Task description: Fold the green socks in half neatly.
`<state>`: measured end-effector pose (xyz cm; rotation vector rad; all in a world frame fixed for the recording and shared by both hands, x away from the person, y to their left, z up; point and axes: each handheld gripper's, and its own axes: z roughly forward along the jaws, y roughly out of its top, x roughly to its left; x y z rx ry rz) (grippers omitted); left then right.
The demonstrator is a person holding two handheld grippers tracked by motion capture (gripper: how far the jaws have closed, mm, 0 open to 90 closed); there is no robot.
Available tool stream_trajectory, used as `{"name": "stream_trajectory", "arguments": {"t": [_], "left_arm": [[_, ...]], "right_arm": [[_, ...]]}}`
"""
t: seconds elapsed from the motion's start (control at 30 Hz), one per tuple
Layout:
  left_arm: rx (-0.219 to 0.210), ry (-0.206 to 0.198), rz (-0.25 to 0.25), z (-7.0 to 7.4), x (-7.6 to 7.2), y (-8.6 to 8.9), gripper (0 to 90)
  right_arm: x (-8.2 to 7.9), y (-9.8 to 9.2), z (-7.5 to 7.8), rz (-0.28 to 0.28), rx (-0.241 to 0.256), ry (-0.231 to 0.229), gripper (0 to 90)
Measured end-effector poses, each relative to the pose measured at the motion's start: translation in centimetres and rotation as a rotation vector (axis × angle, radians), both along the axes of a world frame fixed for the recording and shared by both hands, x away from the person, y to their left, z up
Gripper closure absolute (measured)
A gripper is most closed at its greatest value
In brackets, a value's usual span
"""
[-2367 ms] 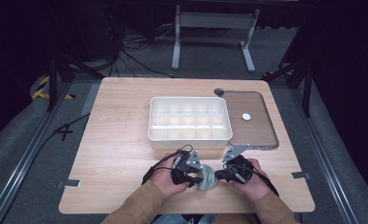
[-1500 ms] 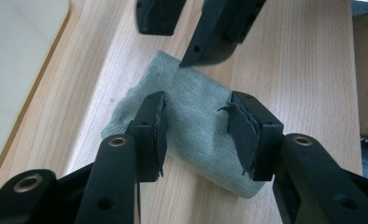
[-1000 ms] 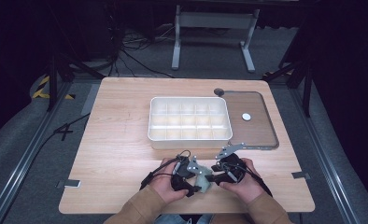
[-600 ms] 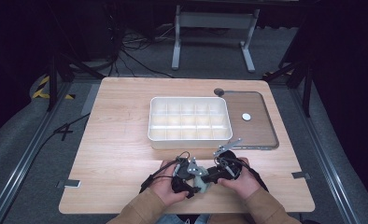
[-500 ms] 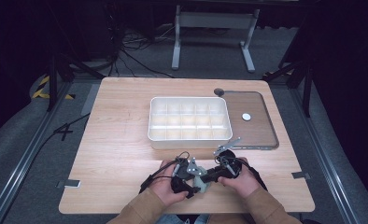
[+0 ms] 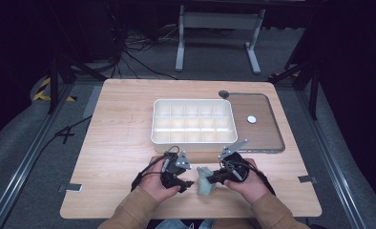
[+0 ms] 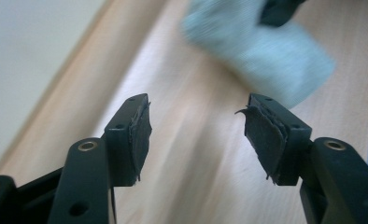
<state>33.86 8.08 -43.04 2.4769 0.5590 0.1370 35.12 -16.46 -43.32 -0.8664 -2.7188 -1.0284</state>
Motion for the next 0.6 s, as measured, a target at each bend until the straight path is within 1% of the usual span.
{"name": "stream_trajectory", "arguments": {"t": [0.07,0.17,0.2,0.23,0.27,0.33,0.37,0.43,0.47,0.5,0.53,0.6], "left_arm": [[-0.02,-0.011,0.028,0.6,0.4,1.0,41.3],[-0.032,-0.024,0.069,1.3,0.8,2.3,41.6],[-0.032,-0.024,0.069,1.3,0.8,2.3,41.7],[-0.05,-0.025,0.094,1.6,0.9,2.9,41.7],[-0.057,-0.022,0.111,1.9,1.0,3.4,42.1],[-0.051,-0.031,0.146,2.3,1.2,4.3,42.3],[-0.055,-0.034,0.162,2.4,1.3,4.7,42.4],[-0.061,-0.037,0.178,2.6,1.4,5.3,42.3],[-0.06,-0.04,0.187,2.8,1.4,5.5,42.4],[-0.058,-0.041,0.185,2.9,1.5,5.7,42.3],[-0.065,-0.041,0.197,2.9,1.5,5.9,42.3],[-0.06,-0.043,0.201,3.0,1.7,6.3,42.2]], "right_arm": [[0.0,-0.1,0.7,-0.003,-0.004,-0.019,76.9],[0.0,-0.3,1.7,-0.005,-0.012,-0.043,76.8],[0.1,-0.5,2.2,-0.009,-0.013,-0.057,76.8],[0.1,-0.5,2.2,-0.009,-0.013,-0.057,76.8],[0.2,-0.7,2.9,-0.012,-0.011,-0.075,76.8],[0.4,-1.1,3.9,-0.019,-0.011,-0.098,76.7],[0.5,-1.3,4.3,-0.023,-0.013,-0.106,76.7],[0.9,-1.7,5.2,-0.031,-0.019,-0.133,76.7],[1.0,-1.8,5.5,-0.038,-0.024,-0.142,76.7],[1.2,-2.0,5.9,-0.043,-0.025,-0.151,76.7],[1.3,-2.2,6.1,-0.051,-0.025,-0.156,76.7],[1.7,-2.5,6.7,-0.065,-0.027,-0.168,76.6]]}}
